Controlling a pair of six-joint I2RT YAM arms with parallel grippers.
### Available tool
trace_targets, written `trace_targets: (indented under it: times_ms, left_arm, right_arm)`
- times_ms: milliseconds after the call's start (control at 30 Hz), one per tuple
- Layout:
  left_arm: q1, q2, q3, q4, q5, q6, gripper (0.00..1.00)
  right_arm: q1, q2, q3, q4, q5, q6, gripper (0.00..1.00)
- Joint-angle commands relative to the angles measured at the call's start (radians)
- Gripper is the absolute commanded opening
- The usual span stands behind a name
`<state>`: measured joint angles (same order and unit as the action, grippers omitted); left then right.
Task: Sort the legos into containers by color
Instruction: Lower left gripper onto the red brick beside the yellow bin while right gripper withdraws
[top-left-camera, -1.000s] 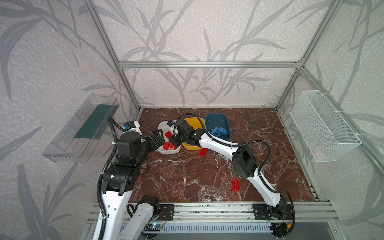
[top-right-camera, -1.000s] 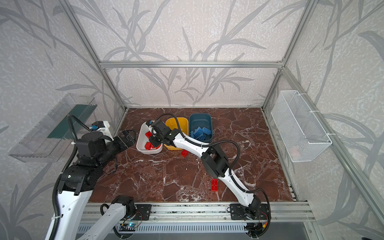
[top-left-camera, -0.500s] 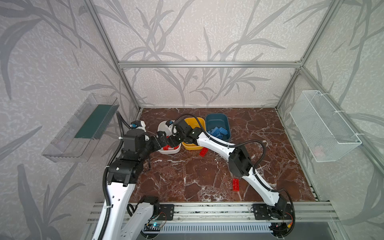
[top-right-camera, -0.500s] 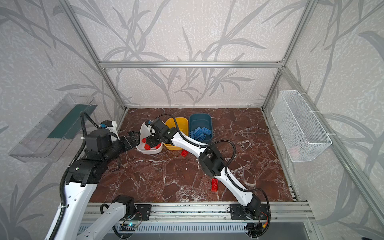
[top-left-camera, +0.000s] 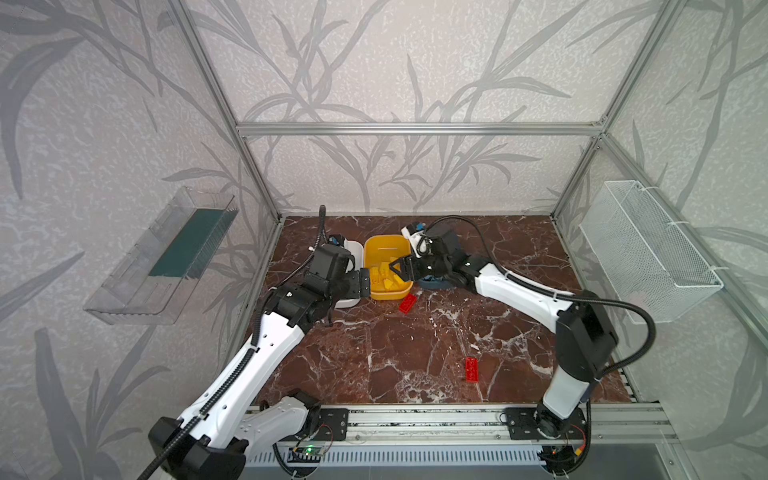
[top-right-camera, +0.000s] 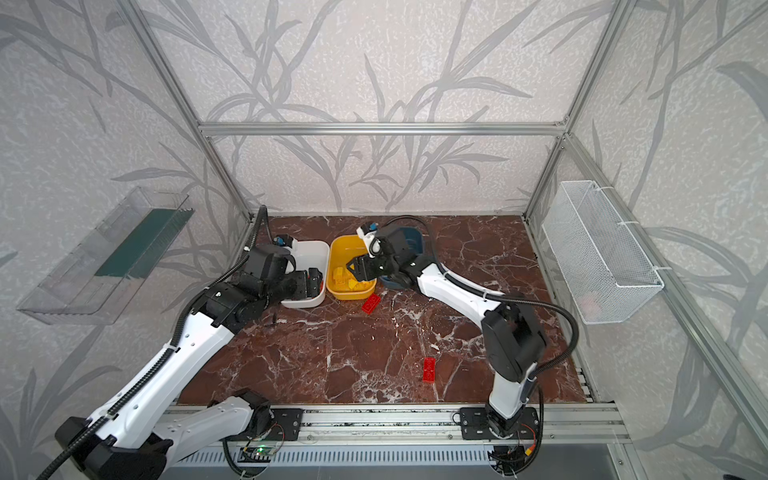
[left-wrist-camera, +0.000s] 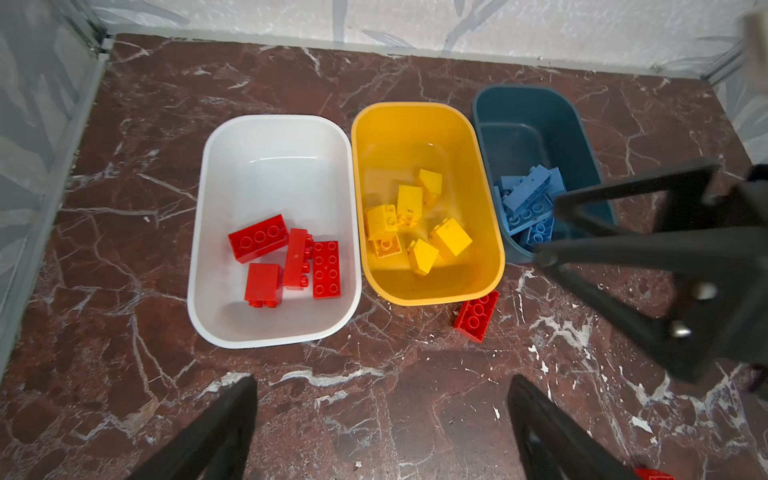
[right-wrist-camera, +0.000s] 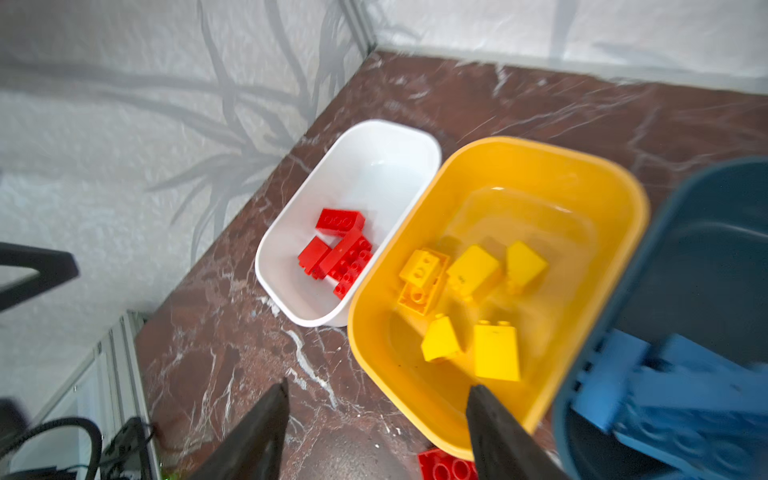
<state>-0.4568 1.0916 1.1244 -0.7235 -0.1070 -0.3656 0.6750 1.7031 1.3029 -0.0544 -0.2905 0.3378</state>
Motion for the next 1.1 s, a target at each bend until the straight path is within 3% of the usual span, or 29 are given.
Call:
trace_targets:
  times_ms: [0, 133, 267, 467, 733, 1067]
  left_arm:
    - [-0.026, 0.061, -0.008, 0.054, 0.09, 0.032, 0.92]
    - [-0.052, 0.173, -0.018, 0.062, 0.161, 0.051, 0.9]
    - [-0.107, 0.256, -0.024, 0.064, 0.121, 0.088, 0.86]
    - [-0.166, 0.371, -0.033, 0.102, 0.068, 0.123, 0.79]
    - [-0.256, 0.547, -0.07, 0.271, 0.073, 0.146, 0.8]
    - [-0.267, 0.712, -0.055, 0.405, 0.004, 0.16, 0.79]
  right_arm:
    - [-0.049, -0.13, -0.174, 0.077, -0.012, 0.079, 0.69]
    - [-0.124, -0.315, -0.39, 0.119, -0.005, 0.121, 0.69]
    - [-0.222, -0.477, -0.577, 0.156, -0.011, 0.18, 0.68]
    - [-0.281, -0.658, -0.775, 0.168, 0.043, 0.206, 0.67]
    - [-0.311, -0.739, -0.868, 0.204, 0.007, 0.235, 0.67]
    - [-0.32, -0.767, -0.899, 0.234, -0.022, 0.259, 0.67]
